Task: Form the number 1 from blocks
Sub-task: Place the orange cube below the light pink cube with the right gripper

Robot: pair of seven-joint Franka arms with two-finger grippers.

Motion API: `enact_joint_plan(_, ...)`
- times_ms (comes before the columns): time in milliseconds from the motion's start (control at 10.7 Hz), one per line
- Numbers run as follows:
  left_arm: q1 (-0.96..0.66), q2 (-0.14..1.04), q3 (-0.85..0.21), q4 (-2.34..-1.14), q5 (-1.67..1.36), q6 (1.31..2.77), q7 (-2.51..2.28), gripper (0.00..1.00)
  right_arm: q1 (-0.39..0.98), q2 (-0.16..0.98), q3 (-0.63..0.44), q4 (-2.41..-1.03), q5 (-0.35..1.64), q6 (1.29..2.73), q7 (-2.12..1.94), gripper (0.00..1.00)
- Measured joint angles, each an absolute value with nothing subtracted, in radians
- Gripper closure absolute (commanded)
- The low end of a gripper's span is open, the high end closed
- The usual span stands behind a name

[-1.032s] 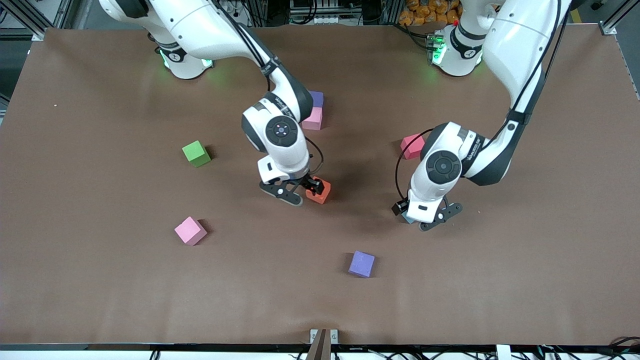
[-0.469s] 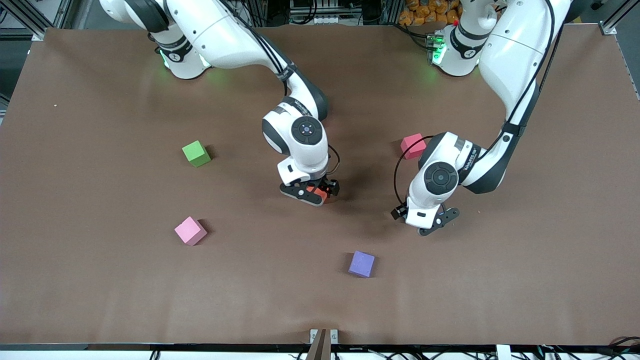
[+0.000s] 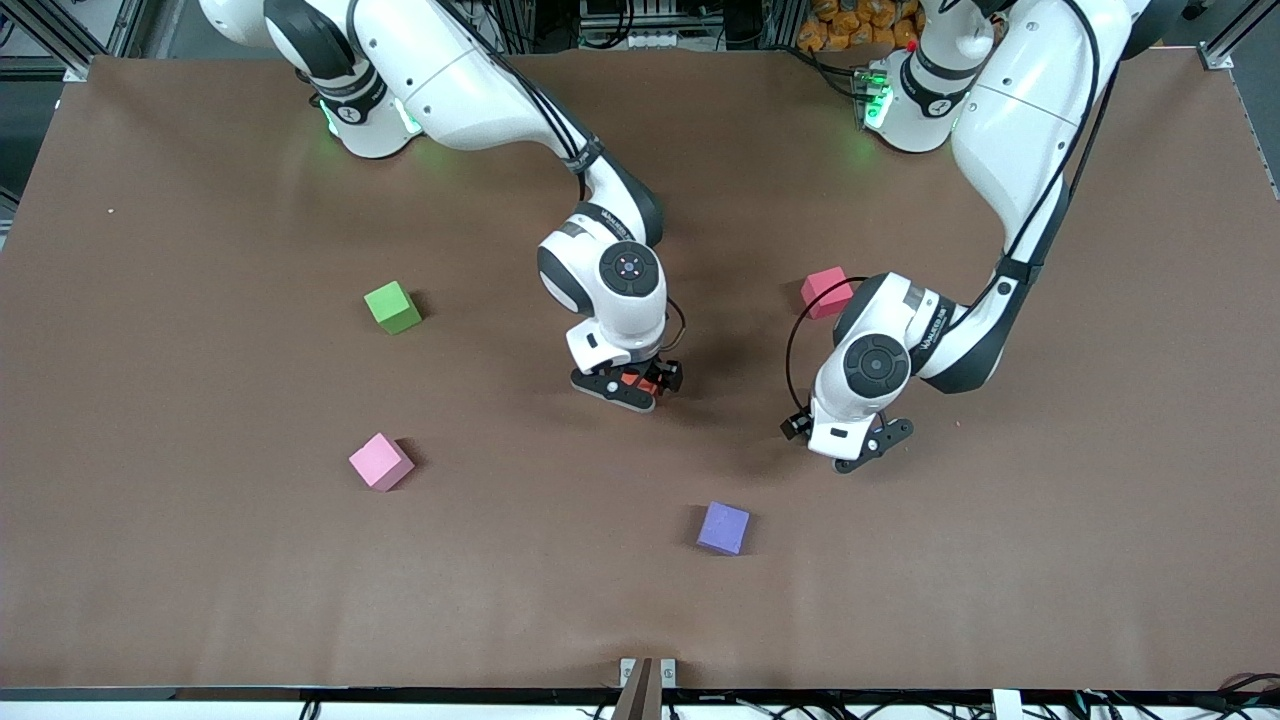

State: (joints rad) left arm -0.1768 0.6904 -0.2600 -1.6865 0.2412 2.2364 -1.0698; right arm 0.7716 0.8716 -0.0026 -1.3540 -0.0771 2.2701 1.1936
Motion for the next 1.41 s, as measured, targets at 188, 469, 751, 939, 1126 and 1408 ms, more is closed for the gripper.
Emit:
enact_joint_plan(188, -0.172, 0.69, -0.258, -1.682, 0.241, 2.236, -1.059, 1.0, 0.772, 0.884, -0.003, -1.345, -0.077, 2.273, 1.194, 1.0)
enact_joint_plan(469, -0.169, 0.691, -0.258, -1.68, 0.242, 2.236, -1.059, 1.0, 0.768, 0.884, -0.011, -1.33, -0.077, 2.262, 1.183, 1.0)
enact_joint_plan(751, -0.166, 0.69, -0.258, -1.679, 0.243, 2.236, -1.058, 1.0, 0.757, 0.849, -0.013, -1.318, -0.077, 2.151, 1.096, 1.0)
enact_joint_plan(939, -0.163, 0.69, -0.258, -1.677, 0.244, 2.236, -1.054, 1.0, 0.756, 0.801, -0.01, -1.357, -0.077, 2.127, 1.054, 1.0)
enact_joint_plan(1126, -0.161, 0.686, -0.258, -1.672, 0.244, 2.235, -1.053, 1.0, 0.758, 0.723, 0.008, -1.469, -0.077, 2.154, 1.036, 1.0)
enact_joint_plan(1408, -0.16, 0.645, -0.265, -1.664, 0.244, 2.203, -1.045, 1.0, 0.78, 0.611, 0.028, -1.73, -0.077, 2.342, 1.035, 1.0)
